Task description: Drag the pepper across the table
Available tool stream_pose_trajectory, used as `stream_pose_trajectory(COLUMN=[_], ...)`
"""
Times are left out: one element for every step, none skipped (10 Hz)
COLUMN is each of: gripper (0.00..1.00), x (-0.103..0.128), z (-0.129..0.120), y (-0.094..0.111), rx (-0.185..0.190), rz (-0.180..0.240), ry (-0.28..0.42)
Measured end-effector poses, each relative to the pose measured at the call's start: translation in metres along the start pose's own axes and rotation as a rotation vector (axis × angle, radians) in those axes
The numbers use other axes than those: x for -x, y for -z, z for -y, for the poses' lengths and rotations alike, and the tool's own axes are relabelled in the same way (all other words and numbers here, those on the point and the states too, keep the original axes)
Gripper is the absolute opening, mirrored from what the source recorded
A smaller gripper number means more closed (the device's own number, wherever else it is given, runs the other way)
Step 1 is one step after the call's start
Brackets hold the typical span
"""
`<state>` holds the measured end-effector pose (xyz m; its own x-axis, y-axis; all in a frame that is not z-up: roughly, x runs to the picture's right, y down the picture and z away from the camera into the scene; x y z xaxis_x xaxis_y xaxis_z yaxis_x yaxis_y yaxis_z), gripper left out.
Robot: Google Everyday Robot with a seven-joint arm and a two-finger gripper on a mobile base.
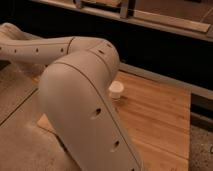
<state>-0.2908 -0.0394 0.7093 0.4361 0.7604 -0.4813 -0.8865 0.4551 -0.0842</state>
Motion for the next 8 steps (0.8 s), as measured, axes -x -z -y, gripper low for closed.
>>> stream_pose_trajectory(gripper=[0.79, 0.80, 0.80, 0.80, 0.80, 0.80, 0.80, 0.80], x=[0.001, 0.002, 0.004, 0.004, 0.003, 0.003, 0.001, 0.000], z=[0.001, 0.000, -0.001, -0.001, 0.000, 0.002, 0.006, 0.007], y=[-0.002, -0.005, -0.009, -0.012, -0.014, -0.015, -0.016, -0.016], rx=[-0.008, -0.013, -0.014, -0.013, -0.013, -0.015, -0.013, 0.006], rz=[-0.010, -0.021, -0.034, -0.044, -0.051, -0.054, -0.054, -0.041], ry=[-0.001, -0.001, -0.006, -0.012, -0.017, -0.027, -0.041, -0.057])
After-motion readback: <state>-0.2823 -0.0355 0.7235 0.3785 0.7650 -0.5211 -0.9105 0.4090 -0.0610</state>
